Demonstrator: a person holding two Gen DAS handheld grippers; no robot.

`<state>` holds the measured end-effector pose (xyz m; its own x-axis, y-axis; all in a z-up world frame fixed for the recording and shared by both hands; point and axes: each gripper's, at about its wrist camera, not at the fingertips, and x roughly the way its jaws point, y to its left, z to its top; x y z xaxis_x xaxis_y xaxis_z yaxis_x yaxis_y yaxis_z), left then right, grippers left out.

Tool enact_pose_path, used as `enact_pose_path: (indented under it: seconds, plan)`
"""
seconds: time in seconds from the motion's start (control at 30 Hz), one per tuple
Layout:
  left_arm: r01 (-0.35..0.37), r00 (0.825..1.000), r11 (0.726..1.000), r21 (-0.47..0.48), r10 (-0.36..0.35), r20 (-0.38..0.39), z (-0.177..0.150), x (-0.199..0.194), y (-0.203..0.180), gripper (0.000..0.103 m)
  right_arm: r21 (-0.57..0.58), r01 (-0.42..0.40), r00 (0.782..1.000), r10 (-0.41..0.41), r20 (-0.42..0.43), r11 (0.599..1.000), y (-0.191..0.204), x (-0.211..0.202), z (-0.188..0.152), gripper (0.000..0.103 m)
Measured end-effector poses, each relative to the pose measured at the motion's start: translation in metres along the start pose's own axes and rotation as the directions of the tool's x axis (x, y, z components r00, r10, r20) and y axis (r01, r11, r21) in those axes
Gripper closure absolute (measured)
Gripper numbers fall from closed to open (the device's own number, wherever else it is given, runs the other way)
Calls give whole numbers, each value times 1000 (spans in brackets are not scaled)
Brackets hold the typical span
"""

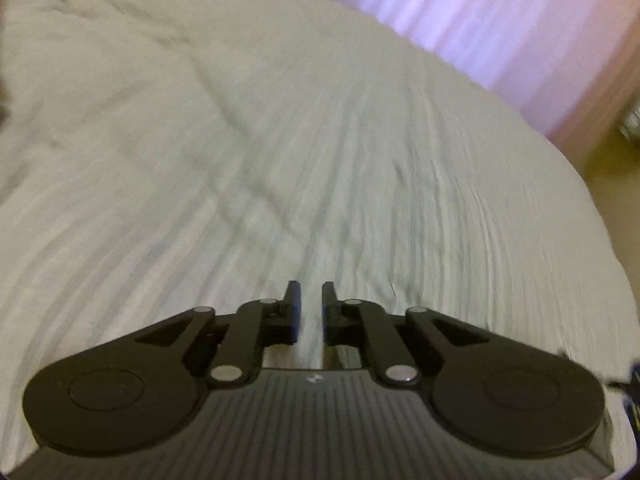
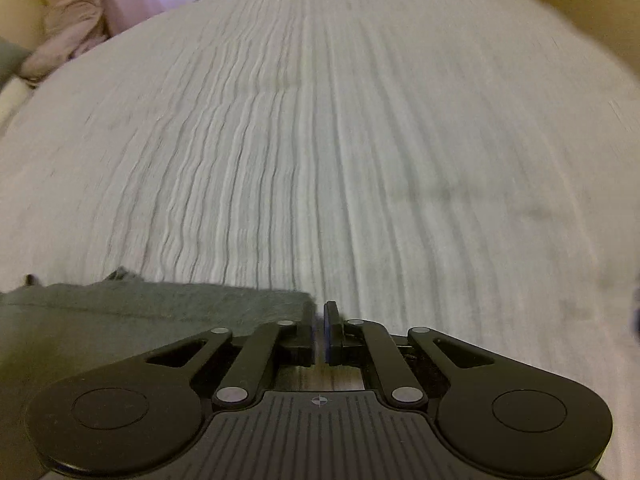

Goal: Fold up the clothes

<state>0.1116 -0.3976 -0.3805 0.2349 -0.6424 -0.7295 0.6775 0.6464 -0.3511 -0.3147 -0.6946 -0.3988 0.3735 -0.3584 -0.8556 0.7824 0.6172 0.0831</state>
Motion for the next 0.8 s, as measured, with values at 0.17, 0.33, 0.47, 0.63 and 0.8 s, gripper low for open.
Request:
enact_pose_path:
  seconds: [0.17,0.33,0.47,0.63,0.8]
  plan:
    - [212,975,975,71,-205,-92,-13,-7,-38,96,-89,-57,996,63,56,994,42,-16,-8,101]
    - [307,938,920,243,-250,-241,-48,28,-82,95,-141,-161,987,163,5,977,68,15,-17,101]
    - [186,973,947,262,-139,-186,-49,54,-73,97,-10,-102,995,102,20,995,34,45,-9,101]
    - [144,987,974,175,-129,-96,-29,26,-49,95,168,-98,986,73,150,981,-4,2,3,52]
    - [151,983,975,165,-132,-125,-42,-45,-25,95,156,-160,977,134,166,975,0,-50,-29,22]
